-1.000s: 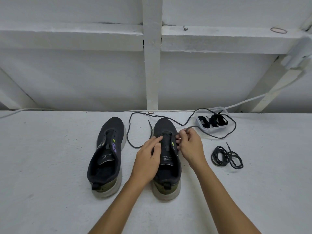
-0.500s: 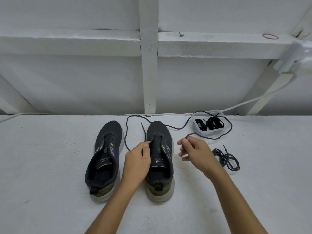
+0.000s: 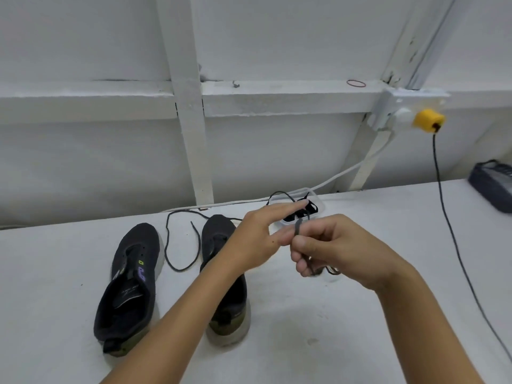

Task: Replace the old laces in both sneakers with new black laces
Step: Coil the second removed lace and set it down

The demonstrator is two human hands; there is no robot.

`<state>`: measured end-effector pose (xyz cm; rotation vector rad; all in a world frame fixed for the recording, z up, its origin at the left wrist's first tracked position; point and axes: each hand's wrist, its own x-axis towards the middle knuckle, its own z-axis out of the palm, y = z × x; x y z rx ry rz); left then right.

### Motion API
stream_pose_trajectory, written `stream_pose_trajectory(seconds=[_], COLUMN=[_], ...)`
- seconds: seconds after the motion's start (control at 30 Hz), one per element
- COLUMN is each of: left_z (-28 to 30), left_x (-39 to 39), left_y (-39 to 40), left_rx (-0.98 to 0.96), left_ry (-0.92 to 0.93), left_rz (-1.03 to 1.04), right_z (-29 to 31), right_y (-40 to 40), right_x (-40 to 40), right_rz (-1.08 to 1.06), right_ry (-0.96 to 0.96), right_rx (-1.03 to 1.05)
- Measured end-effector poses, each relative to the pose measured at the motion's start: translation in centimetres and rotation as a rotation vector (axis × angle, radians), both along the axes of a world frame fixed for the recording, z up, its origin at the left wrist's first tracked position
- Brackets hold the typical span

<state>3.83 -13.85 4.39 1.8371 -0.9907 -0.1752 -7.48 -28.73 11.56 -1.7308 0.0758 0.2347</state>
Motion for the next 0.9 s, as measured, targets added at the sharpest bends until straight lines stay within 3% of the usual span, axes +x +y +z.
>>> stream_pose_trajectory(seconds=[0.13, 0.2, 0.27, 0.33, 0.4, 0.47, 0.53, 0.6, 0.73, 0.83, 0.9], left_z=[1.1, 1.3, 1.2, 1.4, 2.7, 5.0, 7.5, 9.7, 9.7, 7.4, 6.3], left_x=[-0.9, -1.9, -3.2, -4.0, -3.7, -2.1, 0.2, 1.8, 2.2, 1.0, 0.0], left_y=[-1.8, -1.8, -1.0, 0.7, 3.0, 5.4, 7.6, 8.7, 8.2, 8.4, 8.9], left_rx=[0.006, 0.054, 0.137, 0.205, 0.215, 0.173, 0.121, 0.094, -0.054, 0.001, 0.113], left_ry=[0.143, 0.151, 0.148, 0.079, -0.002, -0.026, -0.03, -0.065, 0.044, 0.053, 0.016], left_rz=[-0.026, -0.067, -0.11, -0.134, -0.112, -0.02, 0.064, 0.095, 0.111, 0.153, 0.159], right_z=[0.8, 0.9, 0.8, 0.2, -0.5, -1.0, -0.5, 0.5, 3.5, 5.5, 6.3], right_y=[-0.2, -0.1, -0.6, -1.9, -2.8, -2.5, -0.5, 2.0, 5.0, 5.1, 4.6], right_x=[0.0, 0.9, 2.4, 4.1, 5.2, 5.3, 4.7, 4.2, 5.1, 6.8, 8.1], right_rz=[-0.019, -0.182, -0.411, -0.494, -0.316, -0.096, 0.129, 0.308, 0.339, 0.165, 0.056], right_ry=[-0.098, -0.208, -0.39, -0.598, -0.699, -0.504, -0.227, -0.059, -0.017, -0.167, -0.271], right_rx=[0.182, 0.304, 0.277, -0.12, -0.632, -0.736, -0.479, -0.054, 0.614, 0.777, 0.689])
